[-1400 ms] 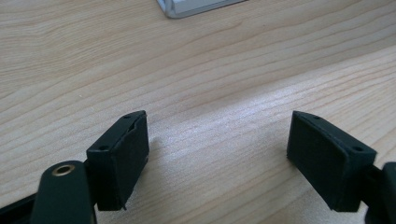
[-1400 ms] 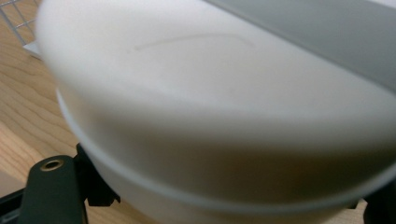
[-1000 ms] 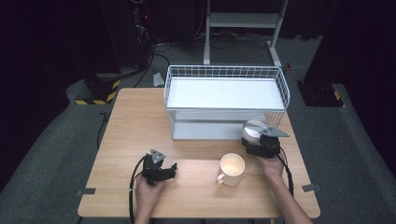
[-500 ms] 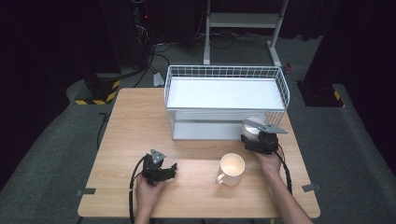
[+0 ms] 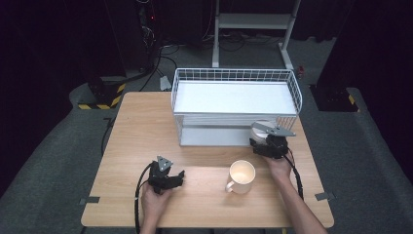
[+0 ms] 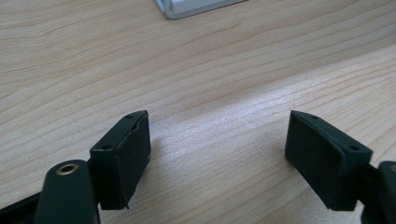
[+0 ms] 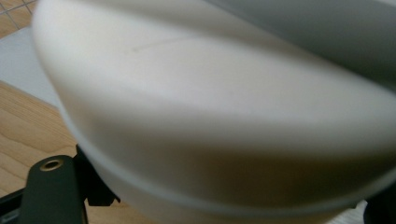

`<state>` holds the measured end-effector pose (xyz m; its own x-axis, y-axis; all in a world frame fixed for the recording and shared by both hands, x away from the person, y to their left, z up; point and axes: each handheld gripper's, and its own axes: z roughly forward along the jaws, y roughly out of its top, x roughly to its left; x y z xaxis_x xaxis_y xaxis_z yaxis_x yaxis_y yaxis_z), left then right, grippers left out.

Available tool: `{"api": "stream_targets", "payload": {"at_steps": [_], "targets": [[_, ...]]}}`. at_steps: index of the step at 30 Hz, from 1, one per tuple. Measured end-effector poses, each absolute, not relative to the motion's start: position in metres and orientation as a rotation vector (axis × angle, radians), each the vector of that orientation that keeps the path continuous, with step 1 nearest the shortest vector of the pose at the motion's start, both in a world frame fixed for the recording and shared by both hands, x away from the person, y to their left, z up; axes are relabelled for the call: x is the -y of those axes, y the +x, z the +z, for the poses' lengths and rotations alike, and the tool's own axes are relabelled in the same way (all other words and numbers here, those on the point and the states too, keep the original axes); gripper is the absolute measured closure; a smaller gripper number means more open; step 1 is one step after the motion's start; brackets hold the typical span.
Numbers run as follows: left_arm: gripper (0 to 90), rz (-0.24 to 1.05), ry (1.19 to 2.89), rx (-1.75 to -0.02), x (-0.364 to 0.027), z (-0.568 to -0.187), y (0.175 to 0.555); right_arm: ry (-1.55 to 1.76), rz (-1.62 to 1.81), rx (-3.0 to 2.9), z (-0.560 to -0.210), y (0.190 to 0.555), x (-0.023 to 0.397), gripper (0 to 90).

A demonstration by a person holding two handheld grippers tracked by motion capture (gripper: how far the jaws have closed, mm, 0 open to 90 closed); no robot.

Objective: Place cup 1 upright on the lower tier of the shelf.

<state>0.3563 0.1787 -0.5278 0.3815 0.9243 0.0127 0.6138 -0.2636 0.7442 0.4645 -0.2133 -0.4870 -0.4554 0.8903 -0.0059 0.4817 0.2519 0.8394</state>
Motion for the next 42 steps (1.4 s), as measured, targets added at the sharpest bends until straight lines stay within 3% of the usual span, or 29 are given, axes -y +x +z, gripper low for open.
{"api": "stream_targets", "payload": {"at_steps": [42], "targets": [[20.8,0.610,1.978,-1.336,-0.179,-0.528,0.357,1.245,1.120,-2.013,-0.490,0.496,0.207,18.5]]}}
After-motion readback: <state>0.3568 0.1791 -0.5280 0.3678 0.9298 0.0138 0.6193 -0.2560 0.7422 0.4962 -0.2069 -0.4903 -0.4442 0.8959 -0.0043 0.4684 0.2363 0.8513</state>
